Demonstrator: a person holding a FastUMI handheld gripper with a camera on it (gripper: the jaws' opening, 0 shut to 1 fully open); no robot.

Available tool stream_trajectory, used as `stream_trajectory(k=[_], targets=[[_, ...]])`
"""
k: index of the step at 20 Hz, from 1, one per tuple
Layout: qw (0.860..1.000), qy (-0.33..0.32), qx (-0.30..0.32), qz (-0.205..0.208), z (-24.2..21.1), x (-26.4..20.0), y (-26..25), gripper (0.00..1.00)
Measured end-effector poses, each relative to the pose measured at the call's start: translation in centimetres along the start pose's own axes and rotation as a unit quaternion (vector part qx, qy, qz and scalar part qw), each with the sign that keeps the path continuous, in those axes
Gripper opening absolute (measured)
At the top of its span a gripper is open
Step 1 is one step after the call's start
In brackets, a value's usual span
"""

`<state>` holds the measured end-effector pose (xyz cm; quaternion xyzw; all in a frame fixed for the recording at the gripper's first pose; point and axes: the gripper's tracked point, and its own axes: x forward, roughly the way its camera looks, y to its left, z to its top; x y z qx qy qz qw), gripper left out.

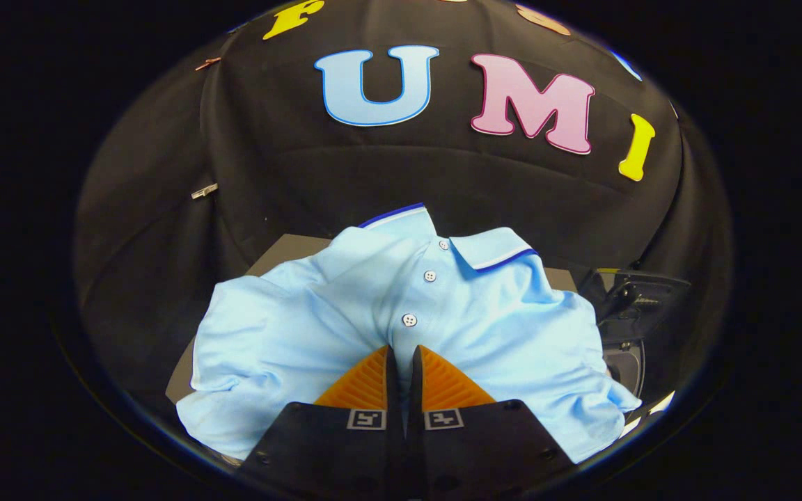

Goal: Put the clothes into the washing machine and then close the washing machine lid.

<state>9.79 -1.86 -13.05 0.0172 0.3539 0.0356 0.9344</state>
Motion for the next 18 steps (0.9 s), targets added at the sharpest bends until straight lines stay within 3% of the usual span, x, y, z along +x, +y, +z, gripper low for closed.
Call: stream_trajectory(k=[10,18], targets=[[0.991,-0.07,-0.056,0.098,2.3,-7.1,-3.6,0.05],[0.985,-0.077,-0.041,0.15,3.8,-10.1,-12.0,0.05]])
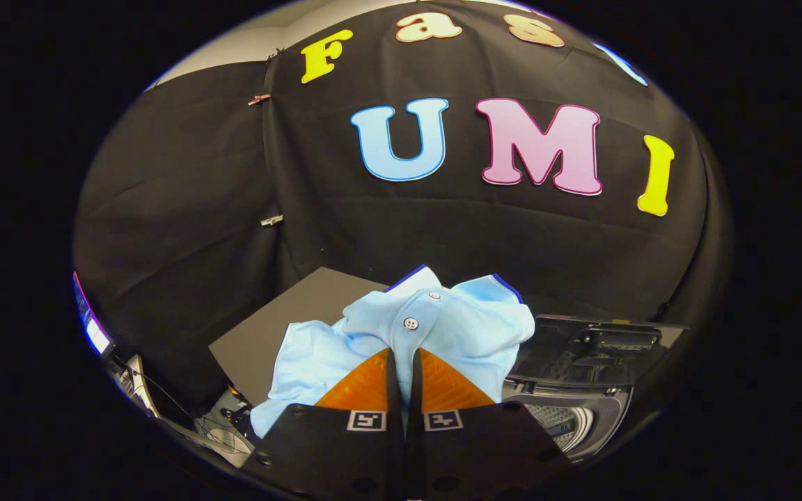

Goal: Put the clothes into the washing machine and then close the washing machine lid.

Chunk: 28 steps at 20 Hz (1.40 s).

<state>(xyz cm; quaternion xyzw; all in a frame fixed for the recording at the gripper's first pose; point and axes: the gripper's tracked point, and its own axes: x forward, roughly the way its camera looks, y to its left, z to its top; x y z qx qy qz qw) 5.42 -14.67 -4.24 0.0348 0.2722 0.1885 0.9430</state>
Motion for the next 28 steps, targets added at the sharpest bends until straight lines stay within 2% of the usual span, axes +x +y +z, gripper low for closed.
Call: stream_trajectory(k=[8,16,22,28], targets=[[0.999,0.012,0.027,-0.02,-1.1,-2.5,-12.9,0.05],[0.998,-0.008,0.032,-0.05,-1.3,-4.7,-22.2,0.05],[0.998,0.021,0.037,-0.051,-3.9,-4.0,-25.2,0.05],[0.997,0.05,0.045,-0.048,-6.5,-2.9,-25.4,0.05]])
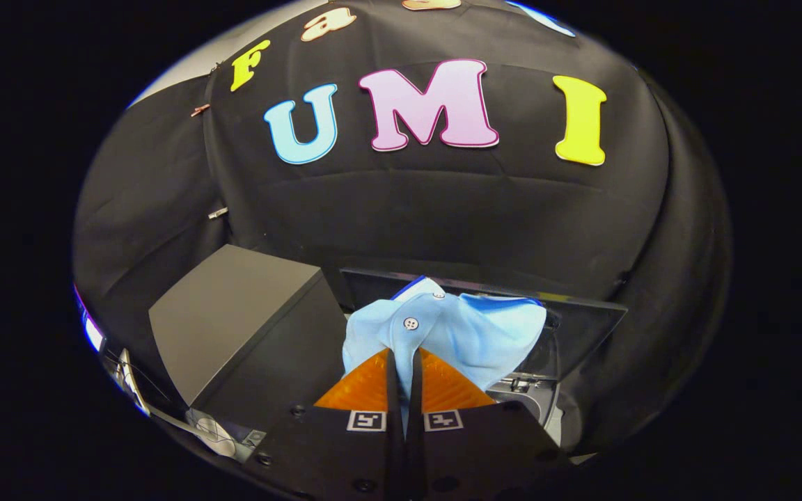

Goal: Put the clothes into the washing machine and then close the washing machine lid.

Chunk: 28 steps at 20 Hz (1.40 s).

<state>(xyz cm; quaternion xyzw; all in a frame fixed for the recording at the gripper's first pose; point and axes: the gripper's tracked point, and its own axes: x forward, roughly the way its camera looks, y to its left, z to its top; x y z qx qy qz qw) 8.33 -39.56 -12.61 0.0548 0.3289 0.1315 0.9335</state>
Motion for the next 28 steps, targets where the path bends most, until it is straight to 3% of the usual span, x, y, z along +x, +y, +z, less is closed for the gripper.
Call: stream_trajectory(k=[7,13,21,28], targets=[[0.997,0.071,0.014,-0.038,-5.8,3.2,-2.4,0.05],[0.979,0.15,0.098,-0.101,-13.2,7.3,-6.1,0.05],[0.966,0.203,0.125,-0.102,-19.7,10.1,-6.4,0.06],[0.961,0.237,0.092,-0.11,-23.8,11.2,-6.8,0.05]])
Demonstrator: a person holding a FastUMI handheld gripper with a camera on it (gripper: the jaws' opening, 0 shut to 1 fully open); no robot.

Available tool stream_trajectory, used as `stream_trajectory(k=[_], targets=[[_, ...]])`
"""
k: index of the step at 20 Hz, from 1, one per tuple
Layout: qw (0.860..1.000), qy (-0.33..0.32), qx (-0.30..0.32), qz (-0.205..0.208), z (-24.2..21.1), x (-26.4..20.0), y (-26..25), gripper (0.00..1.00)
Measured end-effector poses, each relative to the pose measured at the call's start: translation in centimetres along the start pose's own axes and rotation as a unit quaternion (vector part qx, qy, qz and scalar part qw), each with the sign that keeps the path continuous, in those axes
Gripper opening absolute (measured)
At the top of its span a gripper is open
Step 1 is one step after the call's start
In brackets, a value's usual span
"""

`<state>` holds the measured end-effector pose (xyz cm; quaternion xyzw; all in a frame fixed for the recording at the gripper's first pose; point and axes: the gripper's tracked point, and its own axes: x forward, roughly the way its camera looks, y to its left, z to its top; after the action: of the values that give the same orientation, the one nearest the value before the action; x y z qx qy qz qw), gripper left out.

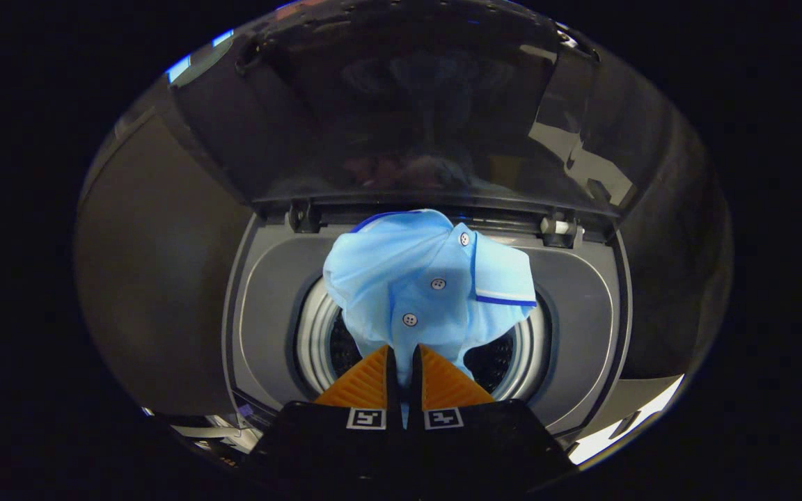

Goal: Put the clothes into the washing machine and then close the washing machine lid.

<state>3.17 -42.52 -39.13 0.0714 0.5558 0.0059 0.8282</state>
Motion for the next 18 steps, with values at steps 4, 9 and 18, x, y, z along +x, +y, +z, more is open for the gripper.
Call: stream_trajectory(k=[4,9,18], targets=[[1.0,0.021,0.016,-0.005,-0.9,1.0,-0.4,0.06],[0.999,0.047,0.023,-0.005,-2.6,2.5,-1.3,0.05],[1.0,0.008,0.012,0.005,-1.3,2.8,-2.1,1.0]])
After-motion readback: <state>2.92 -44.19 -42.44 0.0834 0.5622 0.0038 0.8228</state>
